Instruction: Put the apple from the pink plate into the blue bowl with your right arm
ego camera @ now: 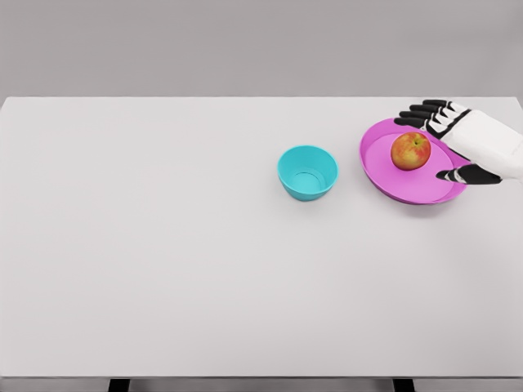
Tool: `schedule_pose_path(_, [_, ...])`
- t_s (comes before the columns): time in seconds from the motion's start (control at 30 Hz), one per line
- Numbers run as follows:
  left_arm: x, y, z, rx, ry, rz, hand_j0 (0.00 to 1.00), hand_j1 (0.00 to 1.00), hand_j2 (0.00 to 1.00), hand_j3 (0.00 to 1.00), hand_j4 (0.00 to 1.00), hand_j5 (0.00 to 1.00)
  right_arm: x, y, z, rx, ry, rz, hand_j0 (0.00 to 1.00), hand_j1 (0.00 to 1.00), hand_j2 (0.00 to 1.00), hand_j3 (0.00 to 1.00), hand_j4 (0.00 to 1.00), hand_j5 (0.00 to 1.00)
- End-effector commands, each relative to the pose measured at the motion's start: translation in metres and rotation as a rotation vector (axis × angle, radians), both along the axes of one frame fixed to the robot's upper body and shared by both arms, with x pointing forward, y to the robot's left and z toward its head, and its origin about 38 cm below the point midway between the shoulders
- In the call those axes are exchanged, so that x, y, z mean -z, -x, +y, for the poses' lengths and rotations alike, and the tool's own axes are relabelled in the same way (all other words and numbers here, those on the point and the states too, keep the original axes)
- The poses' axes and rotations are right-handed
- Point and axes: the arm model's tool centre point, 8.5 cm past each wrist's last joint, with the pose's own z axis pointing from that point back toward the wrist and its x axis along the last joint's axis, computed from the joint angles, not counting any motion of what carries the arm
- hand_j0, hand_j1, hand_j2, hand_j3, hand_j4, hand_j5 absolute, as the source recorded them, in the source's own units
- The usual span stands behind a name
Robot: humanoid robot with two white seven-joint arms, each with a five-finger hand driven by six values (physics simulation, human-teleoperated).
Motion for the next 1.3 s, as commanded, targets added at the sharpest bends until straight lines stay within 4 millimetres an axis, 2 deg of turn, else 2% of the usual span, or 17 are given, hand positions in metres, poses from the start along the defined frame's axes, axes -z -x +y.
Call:
schedule_pose_path(0.0, [0.000,-0.001,0.000,0.000,0.000,-0.002,1.00,1.00,1.00,1.00,1.00,1.00,-0.002,0.000,-0.001,0.003,-0.004,-0.001,1.00,1.00,1.00,1.00,1.00,1.00])
schedule_pose_path(0.07, [0.000,-0.001,0.000,0.000,0.000,-0.002,1.00,1.00,1.00,1.00,1.00,1.00,-0.001,-0.002,-0.005,0.025,-0.007,0.003,1.00,1.00,1.00,1.00,1.00,1.00])
schedule_pose_path(0.1, [0.000,-0.001,0.000,0.000,0.000,-0.002,1.00,1.00,1.00,1.00,1.00,1.00,0.002,-0.006,-0.016,0.061,-0.002,0.012,1.00,1.00,1.00,1.00,1.00,1.00])
schedule_pose_path(0.13, [0.000,-0.001,0.000,0.000,0.000,-0.002,1.00,1.00,1.00,1.00,1.00,1.00,0.003,-0.012,-0.038,0.131,-0.004,0.012,1.00,1.00,1.00,1.00,1.00,1.00])
schedule_pose_path(0.17, [0.000,0.000,0.000,0.000,0.000,0.000,1.00,1.00,1.00,1.00,1.00,1.00,0.003,-0.015,-0.047,0.162,-0.011,0.010,1.00,1.00,1.00,1.00,1.00,1.00])
schedule_pose_path(0.23, [0.000,0.000,0.000,0.000,0.000,0.000,1.00,1.00,1.00,1.00,1.00,1.00,0.004,-0.016,-0.050,0.168,0.004,0.020,1.00,1.00,1.00,1.00,1.00,1.00])
schedule_pose_path(0.27, [0.000,0.000,0.000,0.000,0.000,0.000,1.00,1.00,1.00,1.00,1.00,1.00,0.008,-0.016,-0.049,0.158,0.053,0.070,1.00,1.00,1.00,1.00,1.00,1.00])
schedule_pose_path(0.33, [0.000,-0.001,0.000,0.000,0.000,-0.002,1.00,1.00,1.00,1.00,1.00,1.00,0.003,-0.028,-0.035,0.116,0.151,0.159,1.00,1.00,1.00,1.00,1.00,1.00])
schedule_pose_path(0.4, [0.000,-0.001,0.000,0.000,0.000,-0.002,1.00,1.00,1.00,1.00,1.00,1.00,-0.010,-0.035,-0.033,0.099,0.250,0.216,1.00,1.00,1.00,1.00,1.00,1.00])
schedule_pose_path(0.43, [0.000,-0.001,0.000,0.000,0.000,-0.002,1.00,1.00,1.00,1.00,1.00,1.00,-0.008,-0.039,-0.031,0.097,0.260,0.242,1.00,1.00,1.00,1.00,1.00,1.00])
schedule_pose_path(0.53, [0.000,0.000,0.000,0.000,0.000,0.000,1.00,1.00,1.00,1.00,1.00,1.00,0.000,-0.055,-0.043,0.144,0.263,0.307,1.00,1.00,1.00,1.00,1.00,1.00])
schedule_pose_path(0.63, [0.000,-0.001,0.000,0.000,0.000,-0.002,1.00,1.00,1.00,1.00,1.00,1.00,0.009,-0.074,-0.029,0.127,0.267,0.340,1.00,1.00,1.00,1.00,1.00,1.00])
schedule_pose_path(0.67, [0.000,-0.001,0.000,0.000,0.000,-0.002,1.00,1.00,1.00,1.00,1.00,1.00,0.013,-0.082,-0.017,0.107,0.268,0.349,1.00,1.00,1.00,1.00,1.00,1.00])
schedule_pose_path(0.83, [0.000,-0.001,0.000,0.000,0.000,-0.002,1.00,1.00,1.00,1.00,1.00,1.00,0.025,-0.101,-0.003,0.103,0.267,0.392,1.00,1.00,1.00,1.00,1.00,1.00])
schedule_pose_path(0.97, [0.000,-0.001,0.000,0.000,0.000,-0.002,1.00,1.00,1.00,1.00,1.00,1.00,0.028,-0.110,-0.008,0.134,0.257,0.413,1.00,1.00,1.00,1.00,1.00,1.00])
schedule_pose_path(1.1, [0.000,-0.001,0.000,0.000,0.000,-0.002,1.00,1.00,1.00,1.00,1.00,1.00,0.035,-0.118,0.005,0.120,0.255,0.431,1.00,1.00,1.00,1.00,1.00,1.00])
schedule_pose_path(1.27, [0.000,-0.001,0.000,0.000,0.000,-0.002,1.00,1.00,1.00,1.00,1.00,1.00,0.041,-0.122,0.007,0.125,0.261,0.452,1.00,1.00,1.00,1.00,1.00,1.00])
